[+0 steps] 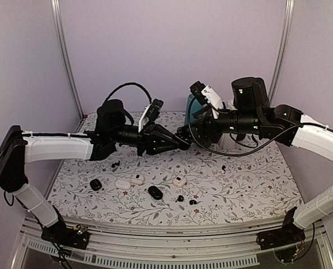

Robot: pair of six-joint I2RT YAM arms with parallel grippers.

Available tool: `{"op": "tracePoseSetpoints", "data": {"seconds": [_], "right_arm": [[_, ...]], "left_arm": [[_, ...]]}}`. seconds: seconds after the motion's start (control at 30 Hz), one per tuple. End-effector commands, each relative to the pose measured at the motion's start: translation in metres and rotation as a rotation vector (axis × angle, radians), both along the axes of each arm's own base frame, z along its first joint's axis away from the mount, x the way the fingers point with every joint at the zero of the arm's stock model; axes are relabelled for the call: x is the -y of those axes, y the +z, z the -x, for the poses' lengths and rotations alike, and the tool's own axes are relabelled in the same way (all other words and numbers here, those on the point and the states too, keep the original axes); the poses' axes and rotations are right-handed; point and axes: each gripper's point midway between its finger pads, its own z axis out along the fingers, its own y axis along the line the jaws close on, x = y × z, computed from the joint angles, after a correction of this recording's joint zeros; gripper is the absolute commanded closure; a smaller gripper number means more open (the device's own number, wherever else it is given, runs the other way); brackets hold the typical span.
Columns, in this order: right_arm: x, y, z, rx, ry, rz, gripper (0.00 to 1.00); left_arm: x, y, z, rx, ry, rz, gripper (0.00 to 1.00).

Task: Insert the wireless bluetooth earbuds into the charging case
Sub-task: Adjust the left earbud in the left side groove of the charging case.

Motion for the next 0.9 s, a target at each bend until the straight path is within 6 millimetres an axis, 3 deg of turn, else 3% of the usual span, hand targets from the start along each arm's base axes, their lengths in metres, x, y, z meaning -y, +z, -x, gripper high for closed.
{"op": "tracePoseSetpoints", "data": {"seconds": [0.0, 0.3, 0.5, 0.63, 0.73, 0.87], "right_arm": [[-0.01, -0.006, 0.046, -0.043, 0.16, 0.006, 0.33], [0.0, -0.006, 0.044, -0.031, 0.122, 0.01, 0.33], [0.016, 0.033, 0.036, -0.022, 0.033, -0.098, 0.35], [0.012, 0.054, 0.037, -0.073, 0.031, -0.153, 0.46], [0.011, 0.05, 0.027, -0.087, -0.017, -0.133, 0.54], [0.007, 0.041, 0.025, -0.077, 0.0, -0.093, 0.5]], "left_arm": [[0.003, 0.015, -0.031, 0.003, 0.114, 0.027, 1.0], [-0.001, 0.018, -0.03, 0.0, 0.099, 0.037, 1.0], [-0.002, 0.013, -0.03, 0.029, 0.108, 0.009, 1.0], [-0.001, 0.011, -0.028, 0.03, 0.092, -0.004, 1.0], [-0.001, 0.012, -0.021, 0.03, 0.041, 0.0, 1.0], [-0.006, 0.016, -0.005, 0.045, -0.048, 0.012, 1.0]]}}
